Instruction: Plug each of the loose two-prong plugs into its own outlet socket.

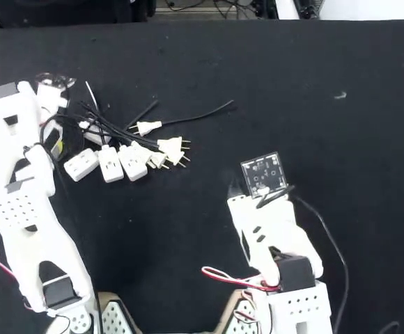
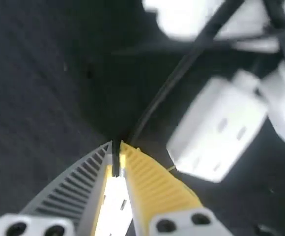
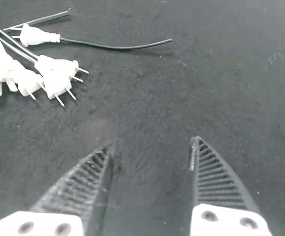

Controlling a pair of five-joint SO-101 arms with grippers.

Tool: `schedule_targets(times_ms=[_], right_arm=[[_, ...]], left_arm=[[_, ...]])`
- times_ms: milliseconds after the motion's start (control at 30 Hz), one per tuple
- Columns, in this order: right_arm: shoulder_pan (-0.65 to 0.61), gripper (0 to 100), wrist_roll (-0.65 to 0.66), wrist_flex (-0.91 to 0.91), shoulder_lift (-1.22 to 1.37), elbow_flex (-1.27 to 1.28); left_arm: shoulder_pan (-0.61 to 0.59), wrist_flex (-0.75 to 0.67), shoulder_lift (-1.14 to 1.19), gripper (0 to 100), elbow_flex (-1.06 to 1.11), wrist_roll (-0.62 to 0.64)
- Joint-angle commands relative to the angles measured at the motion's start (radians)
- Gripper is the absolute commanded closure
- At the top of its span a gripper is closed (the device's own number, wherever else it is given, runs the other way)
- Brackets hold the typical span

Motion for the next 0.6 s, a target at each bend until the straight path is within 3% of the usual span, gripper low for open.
schedule_targets(times_ms=[0, 167, 333, 433, 567], right_arm=[[-0.011, 77.0, -0.002, 0.0, -0.013, -0.002], [-0.011, 77.0, -0.002, 0.0, -0.013, -0.002], [-0.011, 77.0, -0.002, 0.0, -0.013, -0.002], [-0.011, 77.0, -0.002, 0.002, -0.013, -0.002], [-0.011, 77.0, -0.002, 0.021, -0.013, -0.008]], left_arm=[[-0.065, 0.121, -0.072, 97, -0.019, 0.041], [-0.156, 0.126, -0.186, 95, -0.018, 0.051], [-0.219, 0.129, -0.275, 81, -0.01, 0.04], [-0.257, 0.123, -0.295, 81, -0.016, 0.038], [-0.364, -0.035, -0.253, 82, 0.027, -0.014]])
